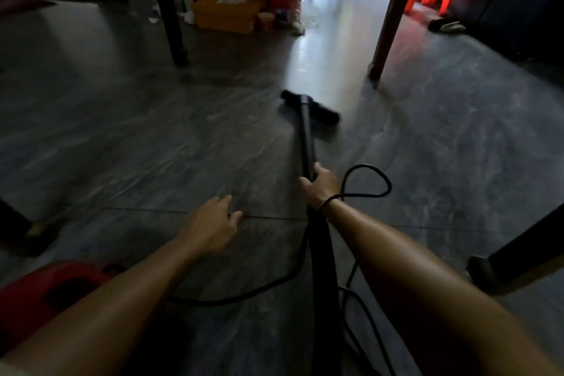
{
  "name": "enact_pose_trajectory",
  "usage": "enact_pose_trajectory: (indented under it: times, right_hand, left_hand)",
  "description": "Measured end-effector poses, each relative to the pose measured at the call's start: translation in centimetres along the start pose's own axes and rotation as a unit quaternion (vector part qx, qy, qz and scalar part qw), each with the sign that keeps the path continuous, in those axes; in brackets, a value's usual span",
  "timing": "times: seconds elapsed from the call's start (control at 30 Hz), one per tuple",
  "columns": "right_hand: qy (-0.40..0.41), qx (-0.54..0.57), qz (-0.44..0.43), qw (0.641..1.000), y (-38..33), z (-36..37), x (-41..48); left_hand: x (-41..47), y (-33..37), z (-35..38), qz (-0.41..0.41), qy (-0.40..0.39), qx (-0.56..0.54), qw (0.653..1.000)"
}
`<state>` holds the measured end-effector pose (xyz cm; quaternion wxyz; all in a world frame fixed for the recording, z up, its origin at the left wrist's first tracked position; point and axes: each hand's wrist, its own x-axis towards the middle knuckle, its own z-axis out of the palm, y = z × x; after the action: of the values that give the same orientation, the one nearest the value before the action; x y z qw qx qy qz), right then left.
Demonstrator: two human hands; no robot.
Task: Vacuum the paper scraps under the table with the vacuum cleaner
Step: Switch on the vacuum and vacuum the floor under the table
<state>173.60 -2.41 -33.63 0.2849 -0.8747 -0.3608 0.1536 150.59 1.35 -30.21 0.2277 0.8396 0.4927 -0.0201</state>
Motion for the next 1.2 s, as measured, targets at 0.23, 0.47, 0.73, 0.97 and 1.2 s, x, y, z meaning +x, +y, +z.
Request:
enact_pose_trajectory:
  times: [0.23, 0.47, 0.73, 0.97, 1.2]
  right_hand:
    - [-0.003, 0.015, -0.077, 0.997, -5.1, 5.1, -2.2]
    - [0.027, 0.032, 0.049, 0.998, -8.3, 6.7, -3.3]
    - [-0.197, 0.008, -0.206, 0.959, -17.7, 12.7, -9.3]
    - [-0.026, -0.036, -0.070, 0.997, -14.9, 11.4, -7.5]
    - [-0.054, -0.016, -0.079, 0.995, -14.0, 10.2, -9.9]
  left_hand:
    - [-3.1, -4.5, -3.6, 0.005, 0.022, 0.032, 0.999]
    - [-5.2, -9.5, -6.0, -0.065, 0.041, 0.011, 0.997]
    - [-5.5, -10.4, -9.0, -0.070, 0.095, 0.081, 0.990]
    - [-6.6, -11.1, -9.4, -0.070, 0.065, 0.104, 0.990]
    - [-7.5, -11.0, -9.1, -0.067, 0.056, 0.097, 0.991]
